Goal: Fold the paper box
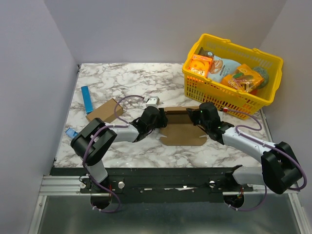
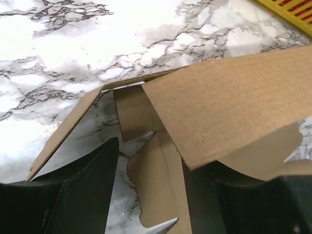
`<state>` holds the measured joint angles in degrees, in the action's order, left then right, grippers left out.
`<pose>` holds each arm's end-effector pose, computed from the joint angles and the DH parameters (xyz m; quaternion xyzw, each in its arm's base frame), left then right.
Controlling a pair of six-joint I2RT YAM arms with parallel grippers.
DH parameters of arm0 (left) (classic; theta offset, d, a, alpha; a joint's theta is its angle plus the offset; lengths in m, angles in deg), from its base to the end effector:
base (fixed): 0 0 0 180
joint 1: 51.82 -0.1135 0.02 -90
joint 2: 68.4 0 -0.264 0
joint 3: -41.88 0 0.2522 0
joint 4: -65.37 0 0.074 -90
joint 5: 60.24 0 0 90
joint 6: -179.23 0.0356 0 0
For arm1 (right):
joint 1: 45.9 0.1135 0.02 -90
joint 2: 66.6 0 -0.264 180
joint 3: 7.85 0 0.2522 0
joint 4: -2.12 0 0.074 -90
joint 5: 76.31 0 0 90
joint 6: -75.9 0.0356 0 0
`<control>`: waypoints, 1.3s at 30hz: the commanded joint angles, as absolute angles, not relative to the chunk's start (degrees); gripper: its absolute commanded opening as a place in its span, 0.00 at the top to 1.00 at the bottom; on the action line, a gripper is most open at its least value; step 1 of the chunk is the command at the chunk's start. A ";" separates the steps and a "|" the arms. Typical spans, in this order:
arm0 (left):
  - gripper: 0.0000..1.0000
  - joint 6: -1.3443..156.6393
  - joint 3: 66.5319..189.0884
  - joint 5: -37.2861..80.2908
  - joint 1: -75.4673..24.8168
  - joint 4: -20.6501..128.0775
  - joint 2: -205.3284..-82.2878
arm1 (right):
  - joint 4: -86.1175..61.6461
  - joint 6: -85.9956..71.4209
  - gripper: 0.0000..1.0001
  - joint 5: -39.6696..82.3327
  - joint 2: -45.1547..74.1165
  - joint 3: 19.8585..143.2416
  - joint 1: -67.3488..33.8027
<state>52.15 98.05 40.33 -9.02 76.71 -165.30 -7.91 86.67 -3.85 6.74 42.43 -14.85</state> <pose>0.2523 -0.2247 0.1575 -0.0035 0.8609 -0.2616 0.4363 0.2341 0.1284 0.2087 0.5563 0.6715 0.3752 0.3146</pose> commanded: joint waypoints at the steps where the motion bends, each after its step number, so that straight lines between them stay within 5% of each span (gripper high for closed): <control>1: 0.37 52.40 100.90 44.26 -9.37 74.82 -168.41 | -10.41 87.41 0.99 -4.42 7.67 43.97 -14.61; 8: 0.37 52.40 100.99 41.11 -9.29 79.91 -171.05 | -10.41 87.15 0.99 -3.45 9.07 44.59 -14.61; 17: 0.49 53.81 101.96 39.78 -8.32 84.65 -172.11 | -10.41 86.80 0.99 -2.74 10.22 45.03 -14.61; 31: 0.50 55.12 104.60 40.05 -5.24 84.75 -174.49 | -10.41 86.80 0.99 -2.22 11.18 44.94 -14.61; 39: 0.33 61.18 99.86 38.12 -5.33 82.02 -163.78 | -10.41 87.76 0.99 -3.18 11.09 44.32 -14.61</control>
